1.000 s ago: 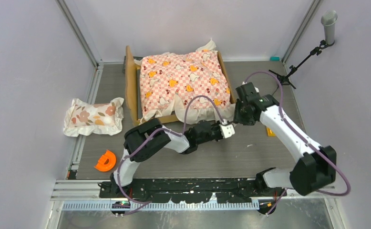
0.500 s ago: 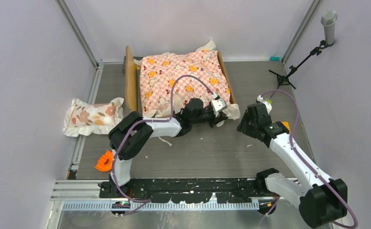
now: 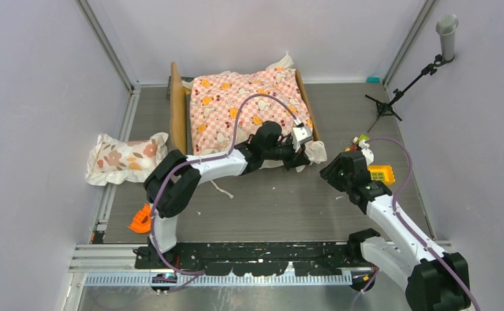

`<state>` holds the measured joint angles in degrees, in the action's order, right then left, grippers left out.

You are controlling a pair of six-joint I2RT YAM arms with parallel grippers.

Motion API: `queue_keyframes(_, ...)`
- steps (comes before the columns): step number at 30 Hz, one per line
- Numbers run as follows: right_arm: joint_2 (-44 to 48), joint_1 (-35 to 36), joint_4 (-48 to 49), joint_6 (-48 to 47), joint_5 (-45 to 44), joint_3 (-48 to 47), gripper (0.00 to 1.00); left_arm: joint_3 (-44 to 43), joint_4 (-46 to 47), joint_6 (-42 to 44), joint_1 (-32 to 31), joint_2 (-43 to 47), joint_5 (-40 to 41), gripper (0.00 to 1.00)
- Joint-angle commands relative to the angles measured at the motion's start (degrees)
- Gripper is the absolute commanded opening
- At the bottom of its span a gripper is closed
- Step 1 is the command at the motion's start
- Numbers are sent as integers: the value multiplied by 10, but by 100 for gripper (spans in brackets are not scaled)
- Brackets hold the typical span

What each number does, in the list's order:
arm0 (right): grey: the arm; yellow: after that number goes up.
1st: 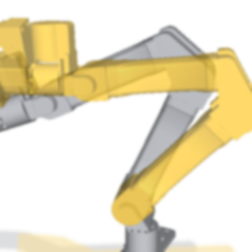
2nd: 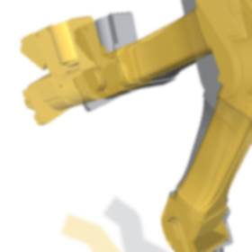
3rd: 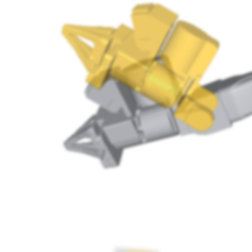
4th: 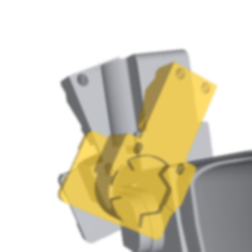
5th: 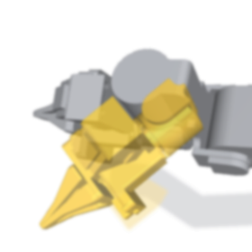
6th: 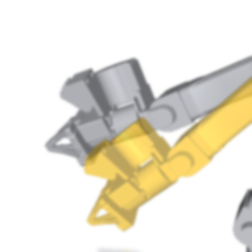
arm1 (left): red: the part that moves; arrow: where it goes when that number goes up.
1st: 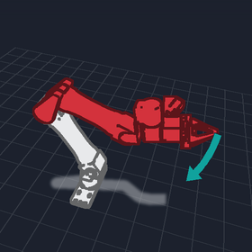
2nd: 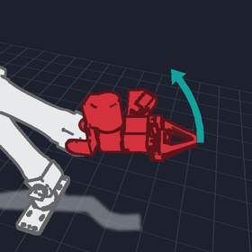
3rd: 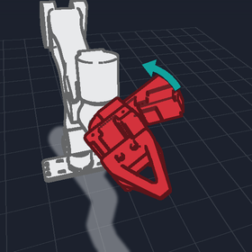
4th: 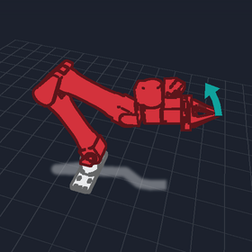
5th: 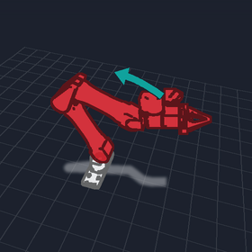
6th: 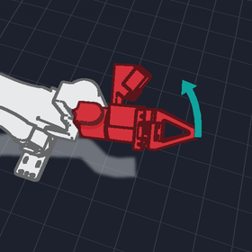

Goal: Set up the pet bed
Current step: Tie the ropes to the bed frame.

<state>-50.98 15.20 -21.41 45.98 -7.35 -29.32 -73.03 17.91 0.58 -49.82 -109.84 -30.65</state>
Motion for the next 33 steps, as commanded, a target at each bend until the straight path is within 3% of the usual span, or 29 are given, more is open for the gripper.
queue_keyframes(1, 20, -10, 104, 83, 26, 38, 45, -38, -48, -23, 9, 18, -35, 0)
queue_keyframes(9, 80, -13, 209, 58, 62, 107, 49, -73, -83, -56, 17, 1, -45, 0)
queue_keyframes(15, 110, -13, 388, 16, 66, 190, 52, -99, -118, -65, 19, -8, -53, 0)
queue_keyframes(19, 110, -13, 500, -4, 76, 236, 49, -125, -149, -65, 24, -15, -63, 0)
queue_keyframes(33, -4, -14, 674, -116, 178, 227, 52, -183, -240, -39, 41, -31, -116, 0)
